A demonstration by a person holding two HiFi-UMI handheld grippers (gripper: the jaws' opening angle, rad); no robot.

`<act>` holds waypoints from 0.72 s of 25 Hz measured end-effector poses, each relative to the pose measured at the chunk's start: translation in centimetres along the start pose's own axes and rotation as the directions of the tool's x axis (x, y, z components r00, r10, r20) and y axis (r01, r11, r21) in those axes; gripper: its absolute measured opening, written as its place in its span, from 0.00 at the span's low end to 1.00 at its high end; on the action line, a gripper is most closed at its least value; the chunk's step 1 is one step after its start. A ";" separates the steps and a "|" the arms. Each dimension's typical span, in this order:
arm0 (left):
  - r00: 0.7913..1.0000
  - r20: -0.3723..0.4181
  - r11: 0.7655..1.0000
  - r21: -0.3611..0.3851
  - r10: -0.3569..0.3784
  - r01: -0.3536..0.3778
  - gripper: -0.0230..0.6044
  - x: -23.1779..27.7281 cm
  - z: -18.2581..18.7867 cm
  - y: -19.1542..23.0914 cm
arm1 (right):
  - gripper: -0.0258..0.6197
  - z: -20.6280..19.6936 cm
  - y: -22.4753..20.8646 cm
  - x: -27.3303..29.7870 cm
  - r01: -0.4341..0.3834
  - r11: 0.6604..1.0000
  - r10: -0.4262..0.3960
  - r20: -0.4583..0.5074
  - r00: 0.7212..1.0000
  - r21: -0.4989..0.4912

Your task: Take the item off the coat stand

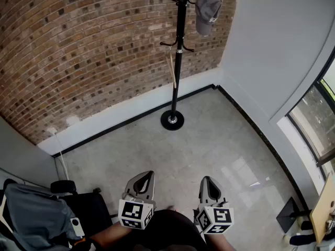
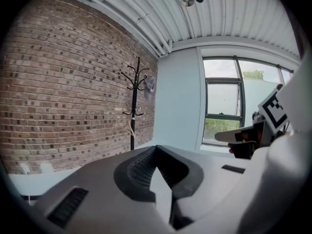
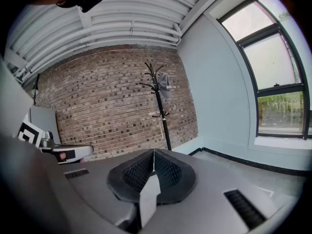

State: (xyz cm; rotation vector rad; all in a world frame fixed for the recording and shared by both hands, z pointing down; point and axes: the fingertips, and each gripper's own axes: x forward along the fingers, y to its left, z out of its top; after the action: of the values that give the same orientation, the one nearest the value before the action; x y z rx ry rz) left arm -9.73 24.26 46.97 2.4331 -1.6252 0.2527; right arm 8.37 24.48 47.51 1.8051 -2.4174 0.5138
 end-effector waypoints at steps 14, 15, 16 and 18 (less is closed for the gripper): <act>0.999 -0.019 0.999 0.013 0.034 -0.034 0.08 5.8 1.1 0.1 | 0.06 2.0 -4.3 4.1 0.010 1.000 -0.010 -0.004 1.000 -0.023; 0.999 -0.015 1.000 0.011 0.028 -0.028 0.08 6.9 1.4 0.5 | 0.06 2.4 -4.5 5.1 0.022 0.999 -0.022 0.004 1.000 -0.045; 1.000 -0.011 1.000 0.009 0.021 -0.021 0.08 8.2 1.8 1.0 | 0.06 3.0 -4.8 6.2 0.034 0.997 -0.033 0.012 0.999 -0.064; 1.000 0.001 1.000 0.010 0.003 -0.003 0.08 11.1 2.8 1.9 | 0.06 4.3 -5.3 8.6 0.060 0.993 -0.058 0.025 0.998 -0.104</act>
State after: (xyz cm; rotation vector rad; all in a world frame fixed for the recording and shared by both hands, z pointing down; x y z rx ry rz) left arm -7.23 12.93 47.25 2.4385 -1.6322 0.2616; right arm 11.31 13.93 46.85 1.8414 -2.3488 0.3562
